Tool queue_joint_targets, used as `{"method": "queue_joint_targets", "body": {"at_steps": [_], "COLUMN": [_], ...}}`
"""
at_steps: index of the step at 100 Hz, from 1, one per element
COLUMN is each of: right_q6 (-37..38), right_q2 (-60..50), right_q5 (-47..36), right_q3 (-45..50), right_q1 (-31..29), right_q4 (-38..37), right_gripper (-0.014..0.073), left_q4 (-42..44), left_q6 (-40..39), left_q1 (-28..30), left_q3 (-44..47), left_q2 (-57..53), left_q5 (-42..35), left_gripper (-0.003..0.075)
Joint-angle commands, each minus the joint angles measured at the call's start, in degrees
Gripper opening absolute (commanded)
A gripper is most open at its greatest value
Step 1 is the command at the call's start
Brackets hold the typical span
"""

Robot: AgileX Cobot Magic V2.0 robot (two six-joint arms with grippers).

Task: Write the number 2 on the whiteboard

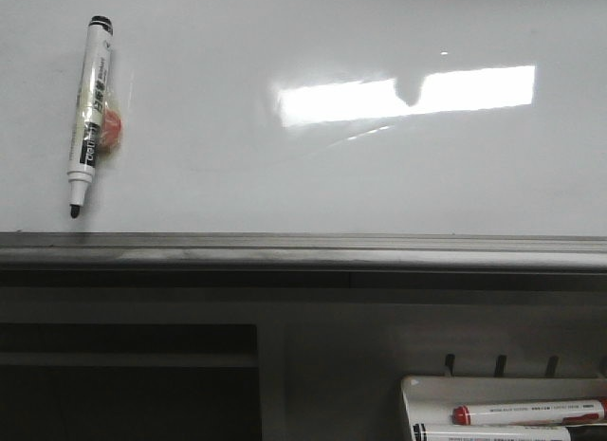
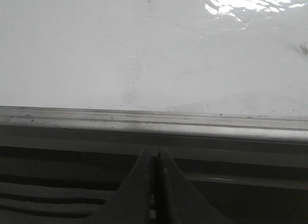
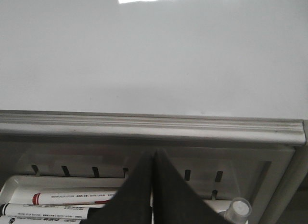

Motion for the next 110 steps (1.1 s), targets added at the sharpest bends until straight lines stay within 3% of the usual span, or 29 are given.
{"method": "queue_joint_targets", "body": {"at_steps": [1, 30, 53, 72, 94, 110], "right_q6": [0.0, 0.0, 0.0, 0.0, 0.0, -0.64], "right_q2": [-1.25, -1.25, -1.25, -1.25, -1.25, -1.25], "right_q5": [-0.71, -0.71, -0.71, -0.71, -12.58, -13.75], "right_q3": [1.44, 1.44, 1.44, 1.44, 1.44, 1.44], "right_q1": [-0.24, -0.24, -0.24, -0.24, -0.24, -0.24], "right_q4": [0.0, 0.0, -2.54, -2.94, -2.94, -5.81], "right_gripper": [-0.006, -0.006, -0.006, -0.006, -0.006, -0.006], "left_q4": [-0.24, -0.33, -0.33, -0.23, 5.89, 13.69], "left_q6": [0.0, 0.0, 0.0, 0.0, 0.0, 0.0], "left_q1": [-0.49, -0.49, -0.49, -0.49, -0.49, -0.49], "left_q3": [0.64, 0.64, 0.64, 0.64, 0.64, 0.64], "left_q2": [-1.44, -1.44, -1.44, -1.44, -1.44, -1.44], "left_q5": [-4.87, -6.2, -13.72, -14.46, -16.71, -17.88], "left_gripper": [-0.002, -0.002, -0.002, -0.002, -0.002, -0.002]}}
